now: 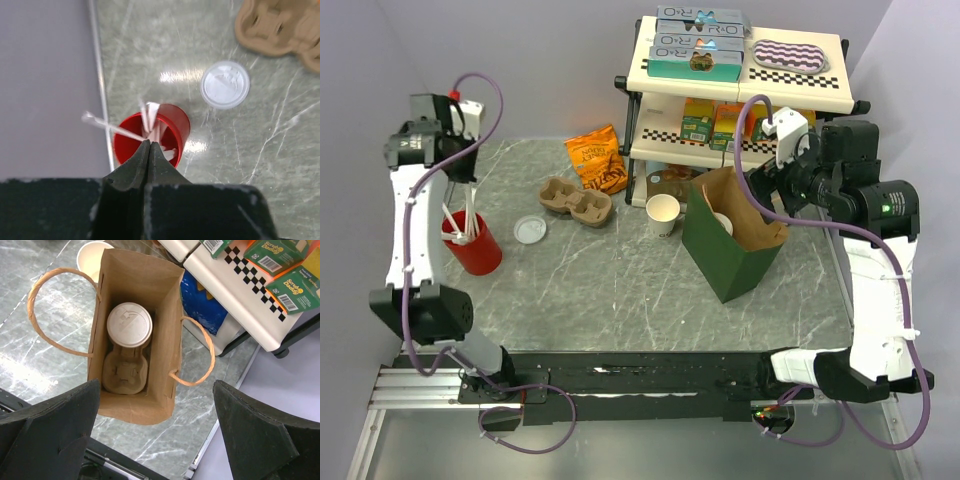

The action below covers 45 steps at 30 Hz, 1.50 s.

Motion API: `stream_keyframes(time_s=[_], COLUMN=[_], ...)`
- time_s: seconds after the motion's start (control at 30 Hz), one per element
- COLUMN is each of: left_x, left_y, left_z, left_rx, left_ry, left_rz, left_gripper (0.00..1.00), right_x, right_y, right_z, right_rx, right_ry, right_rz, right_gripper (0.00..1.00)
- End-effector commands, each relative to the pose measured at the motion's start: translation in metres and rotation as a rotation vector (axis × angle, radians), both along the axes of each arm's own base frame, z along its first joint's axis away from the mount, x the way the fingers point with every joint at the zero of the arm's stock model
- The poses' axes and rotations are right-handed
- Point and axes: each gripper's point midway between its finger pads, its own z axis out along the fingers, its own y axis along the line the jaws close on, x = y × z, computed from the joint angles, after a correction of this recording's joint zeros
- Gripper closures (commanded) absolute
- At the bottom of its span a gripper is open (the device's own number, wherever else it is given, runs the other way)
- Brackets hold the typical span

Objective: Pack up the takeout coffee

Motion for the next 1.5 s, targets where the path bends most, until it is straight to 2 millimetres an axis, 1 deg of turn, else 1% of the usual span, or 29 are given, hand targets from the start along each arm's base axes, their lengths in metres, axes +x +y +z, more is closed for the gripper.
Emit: stream_keyframes(time_s=[0.0, 0.07, 0.1, 0.17, 0.2, 0.23, 0.27, 0.3, 0.33, 0.4, 0.43, 0.47, 0.5, 0.6, 0.7, 0.77, 0.9, 0.93, 1.0, 1.03, 1.1, 1.13, 1.2, 1.23, 1.27, 1.3, 1.33, 1.43, 1.47], left_x=[-0.025, -0.031, -0.032, -0.037, -0.04, -0.042, -0.043, -0.045, -0.048, -0.052, -0.054, -0.05, -0.05, -0.045, -0.04, -0.045, -0.058, -0.058, -0.065, -0.065, -0.068, -0.068, -0.068, -0.066, -0.065, -0.064, -0.062, -0.055, -0.052], left_y=[-0.009, -0.01, -0.016, -0.024, -0.03, -0.043, -0.049, -0.057, -0.075, -0.094, -0.1, -0.102, -0.109, -0.113, -0.095, -0.084, -0.067, -0.063, -0.054, -0.051, -0.042, -0.037, -0.032, -0.027, -0.026, -0.025, -0.024, -0.024, -0.022], left_z=[0.066, 0.078, 0.089, 0.103, 0.117, 0.124, 0.131, 0.145, 0.153, 0.168, 0.174, 0.175, 0.176, 0.171, 0.166, 0.17, 0.166, 0.158, 0.157, 0.147, 0.138, 0.124, 0.116, 0.105, 0.11, 0.108, 0.102, 0.098, 0.093], left_rx=[0.009, 0.018, 0.004, -0.019, -0.03, -0.072, -0.092, -0.109, -0.163, -0.204, -0.213, -0.205, -0.197, -0.171, -0.085, -0.034, 0.034, 0.04, 0.068, 0.074, 0.104, 0.106, 0.107, 0.103, 0.11, 0.115, 0.117, 0.109, 0.104], left_ry=[-0.133, -0.15, -0.183, -0.216, -0.259, -0.281, -0.298, -0.341, -0.368, -0.421, -0.446, -0.454, -0.461, -0.452, -0.436, -0.442, -0.412, -0.39, -0.391, -0.367, -0.335, -0.292, -0.274, -0.254, -0.285, -0.289, -0.278, -0.268, -0.253], left_rz=[-0.052, -0.062, -0.084, -0.126, -0.149, -0.205, -0.231, -0.27, -0.359, -0.458, -0.471, -0.465, -0.498, -0.523, -0.46, -0.417, -0.354, -0.333, -0.284, -0.273, -0.237, -0.224, -0.209, -0.193, -0.192, -0.191, -0.19, -0.184, -0.175], left_gripper=[0.99, 0.99, 0.99, 0.99, 0.99, 0.99, 0.99, 0.99, 0.99, 0.99, 0.99, 0.99, 0.99, 0.99, 0.99, 0.99, 0.99, 0.99, 0.99, 0.99, 0.99, 0.99, 0.99, 0.99, 0.99, 0.99, 0.99, 0.99, 0.99], right_x=[0.008, 0.01, 0.011, 0.013, 0.015, 0.015, 0.017, 0.017, 0.019, 0.019, 0.018, 0.019, 0.018, 0.016, 0.013, 0.011, 0.008, 0.007, 0.005, 0.004, 0.003, 0.002, 0.003, 0.004, 0.004, 0.006, 0.006, 0.007, 0.007], right_y=[-0.004, -0.004, -0.004, -0.004, -0.005, -0.006, -0.007, -0.009, -0.009, -0.011, -0.012, -0.013, -0.014, -0.018, -0.021, -0.022, -0.021, -0.017, -0.01, -0.008, 0.003, 0.006, 0.012, 0.014, 0.015, 0.017, 0.018, 0.02, 0.02], right_z=[0.009, 0.009, 0.012, 0.013, 0.013, 0.014, 0.014, 0.016, 0.016, 0.016, 0.016, 0.016, 0.015, 0.011, 0.008, 0.006, 0.0, -0.003, -0.005, -0.006, -0.006, -0.004, -0.001, 0.004, 0.008, 0.009, 0.012, 0.012, 0.011], right_rx=[-0.006, -0.008, -0.007, -0.011, -0.014, -0.018, -0.022, -0.027, -0.03, -0.037, -0.038, -0.043, -0.047, -0.061, -0.07, -0.075, -0.073, -0.062, -0.036, -0.025, 0.011, 0.02, 0.046, 0.054, 0.062, 0.067, 0.07, 0.081, 0.081], right_ry=[-0.03, -0.029, -0.034, -0.037, -0.039, -0.045, -0.044, -0.052, -0.055, -0.056, -0.058, -0.059, -0.055, -0.046, -0.041, -0.038, -0.024, -0.009, -0.002, 0.003, 0.009, 0.006, 0.008, -0.004, -0.011, -0.012, -0.019, -0.015, -0.013], right_rz=[-0.026, -0.026, -0.029, -0.029, -0.034, -0.036, -0.039, -0.048, -0.05, -0.06, -0.063, -0.065, -0.07, -0.085, -0.094, -0.097, -0.087, -0.07, -0.044, -0.031, 0.017, 0.027, 0.052, 0.059, 0.062, 0.068, 0.072, 0.077, 0.079], right_gripper=[0.0, 0.0, 0.0, 0.0, 0.0, 0.0, 0.0, 0.0, 0.0, 0.0, 0.0, 0.0, 0.0, 0.0, 0.0, 0.0, 0.0, 0.0, 0.0, 0.0, 0.0, 0.0, 0.0, 0.0, 0.0, 0.0, 0.0, 0.0, 0.0])
